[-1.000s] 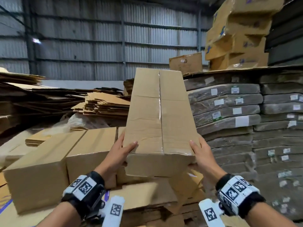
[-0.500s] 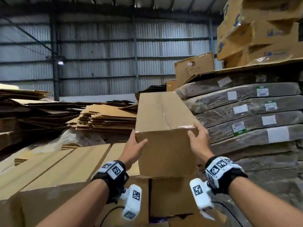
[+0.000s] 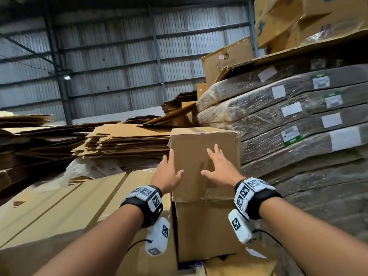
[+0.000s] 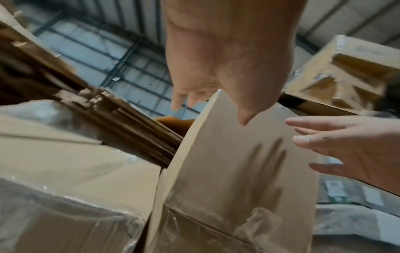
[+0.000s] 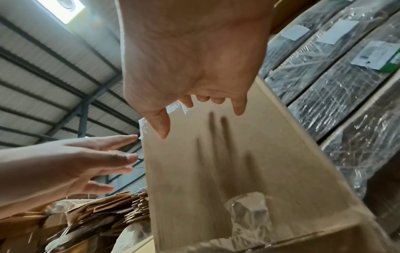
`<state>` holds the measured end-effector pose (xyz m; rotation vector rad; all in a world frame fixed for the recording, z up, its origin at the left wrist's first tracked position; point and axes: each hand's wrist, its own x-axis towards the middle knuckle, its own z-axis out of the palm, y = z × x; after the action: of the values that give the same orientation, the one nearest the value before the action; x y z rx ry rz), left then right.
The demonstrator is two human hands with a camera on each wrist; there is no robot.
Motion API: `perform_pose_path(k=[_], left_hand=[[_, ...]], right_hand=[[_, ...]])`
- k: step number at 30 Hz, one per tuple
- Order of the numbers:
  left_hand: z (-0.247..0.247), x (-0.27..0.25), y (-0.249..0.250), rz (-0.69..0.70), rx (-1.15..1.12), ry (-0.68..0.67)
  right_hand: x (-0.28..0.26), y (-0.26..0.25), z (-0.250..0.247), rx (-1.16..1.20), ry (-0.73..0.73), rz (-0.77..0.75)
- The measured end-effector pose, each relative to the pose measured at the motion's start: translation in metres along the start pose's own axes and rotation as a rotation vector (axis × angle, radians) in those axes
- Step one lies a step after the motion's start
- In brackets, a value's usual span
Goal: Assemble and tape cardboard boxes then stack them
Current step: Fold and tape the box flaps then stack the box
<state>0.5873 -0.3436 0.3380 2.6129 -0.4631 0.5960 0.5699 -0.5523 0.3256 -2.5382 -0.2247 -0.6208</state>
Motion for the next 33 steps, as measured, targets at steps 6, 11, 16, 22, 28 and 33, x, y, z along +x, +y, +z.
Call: perform_pose_path(k=[6,11,16,22,28,33], left_hand=[[-0.034,-0.072,0.021,0.137,-0.064,0.115],[-0.056,-0.184,0.041,0.234,-0.231,0.167],[-0.064,-0.325,0.049,0.275,-0.404,0.142],[-0.05,-0.498,0.05,0.161,-0.748,0.038],[0.013,-0.652,0.058,-0.039,-0.886,-0.163],[0.078,-0.719,0.077,-0.27,-0.956,-0.378]], right_hand=[[-0.091,-0.022,-0.031,0.082,0.184,-0.079],[-0.208,-0.064,-0.054,0.166,0.248,-0.074],[-0.35,-0.118,-0.062,0.224,0.306,0.022],[-0.521,-0.162,-0.043,0.27,0.291,0.186],[-0.684,-0.158,-0.011,0.311,0.249,0.48],[-0.773,-0.117,0.003,0.306,0.21,0.806]])
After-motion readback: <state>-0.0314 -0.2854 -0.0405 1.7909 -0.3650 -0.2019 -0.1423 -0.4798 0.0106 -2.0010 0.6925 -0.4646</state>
